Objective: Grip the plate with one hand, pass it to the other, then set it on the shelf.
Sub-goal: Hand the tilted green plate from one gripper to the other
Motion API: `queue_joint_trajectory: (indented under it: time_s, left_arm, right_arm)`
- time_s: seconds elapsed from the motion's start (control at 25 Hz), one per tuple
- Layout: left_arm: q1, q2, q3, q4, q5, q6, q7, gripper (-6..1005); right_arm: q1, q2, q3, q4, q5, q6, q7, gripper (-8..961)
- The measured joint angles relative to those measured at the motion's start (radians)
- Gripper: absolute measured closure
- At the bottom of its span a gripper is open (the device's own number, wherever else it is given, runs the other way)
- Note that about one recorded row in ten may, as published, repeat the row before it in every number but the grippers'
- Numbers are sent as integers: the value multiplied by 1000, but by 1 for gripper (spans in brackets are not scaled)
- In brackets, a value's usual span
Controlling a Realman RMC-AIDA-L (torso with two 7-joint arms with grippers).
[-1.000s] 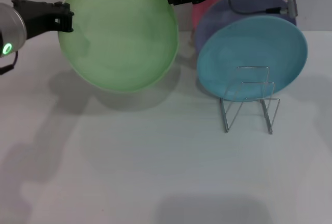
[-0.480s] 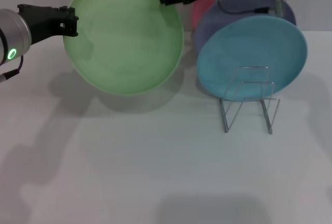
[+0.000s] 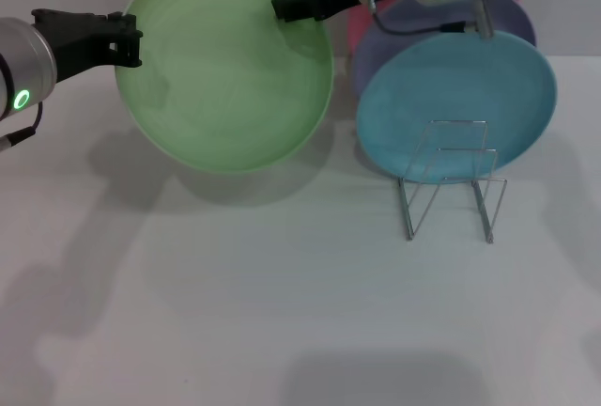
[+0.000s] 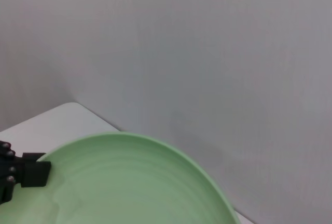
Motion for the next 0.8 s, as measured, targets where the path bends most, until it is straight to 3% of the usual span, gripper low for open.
queue_joint_trajectory:
  time_s: [0.2, 0.6, 0.8]
  left_arm:
    - [2, 1, 1, -4, -8, 2, 0, 881]
    - [2, 2, 1, -5, -10, 3, 0, 872]
    - [2, 3, 3, -6, -37, 2, 21, 868]
  right_arm:
    - [4, 0, 1, -4, 1, -1, -1, 297]
    - [8, 4, -14, -23, 1, -1, -25, 717]
    - [-5, 9, -19, -7, -5, -23, -53, 849]
